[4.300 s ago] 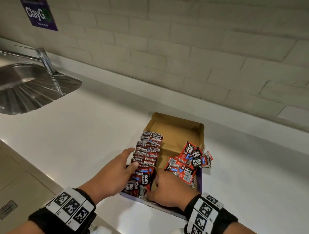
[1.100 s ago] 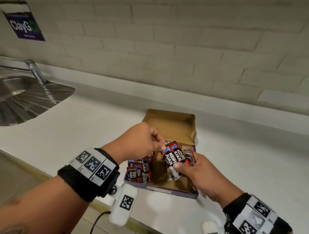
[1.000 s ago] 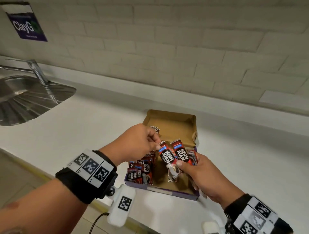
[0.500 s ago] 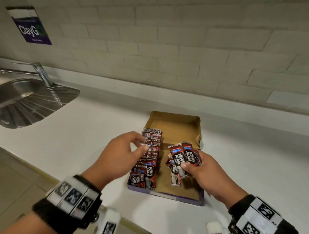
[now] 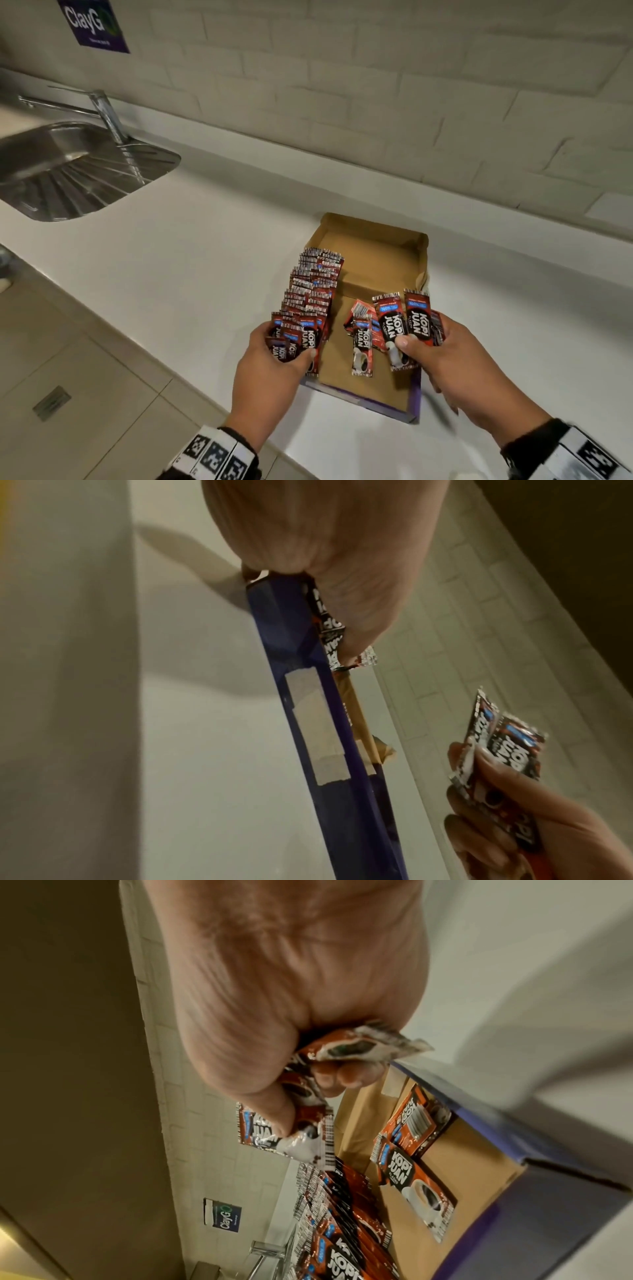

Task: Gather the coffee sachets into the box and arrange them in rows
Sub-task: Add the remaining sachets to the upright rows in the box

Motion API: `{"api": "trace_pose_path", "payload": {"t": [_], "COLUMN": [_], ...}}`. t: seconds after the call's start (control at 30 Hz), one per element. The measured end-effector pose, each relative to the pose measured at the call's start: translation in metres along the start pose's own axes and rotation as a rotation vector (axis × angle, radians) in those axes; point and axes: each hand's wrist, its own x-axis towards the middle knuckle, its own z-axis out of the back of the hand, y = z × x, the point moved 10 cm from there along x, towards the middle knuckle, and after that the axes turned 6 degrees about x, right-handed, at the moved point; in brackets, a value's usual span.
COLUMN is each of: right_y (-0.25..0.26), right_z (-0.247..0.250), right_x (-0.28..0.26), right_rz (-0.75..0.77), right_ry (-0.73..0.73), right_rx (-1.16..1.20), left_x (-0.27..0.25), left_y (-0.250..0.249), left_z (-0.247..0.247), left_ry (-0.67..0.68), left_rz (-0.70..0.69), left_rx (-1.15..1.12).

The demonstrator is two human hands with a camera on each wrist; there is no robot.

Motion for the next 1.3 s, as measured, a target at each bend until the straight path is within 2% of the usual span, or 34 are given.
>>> {"api": "trace_pose_path", "payload": {"t": [0.27,0.8,1.17,1.23,1.3], "right_y": [-0.001,-0.006,-0.007,-0.006,-0.007], "right_z": [0.011,0.015,0.019,0.020,0.021], "right_x": [-0.007,-0.011,-0.012,-0.012,-0.011], "right_rz": [-0.010,-0.024,-0.044,-0.046,-0.048], "right_ry": [0.025,0.032,0.030,0.028,0.027], "right_rx": [-0.031,0.007,0.030,0.031,0.032], "left_x": [-0.002,0.001,-0.002,-0.001,-0.003], "left_y": [0.004,0.005,0.000,-0.005,-0.016], "left_z": [-0.002,0.001,0.002,0.009,0.025], "left_ry": [-0.120,-0.100,-0.069,-0.080,-0.157], "left_rz": [0.004,-0.025,-0.015,-0.026,-0.108], "left_rx": [-0.038,-0.035,-0.115,-0.131,-0.080]}}
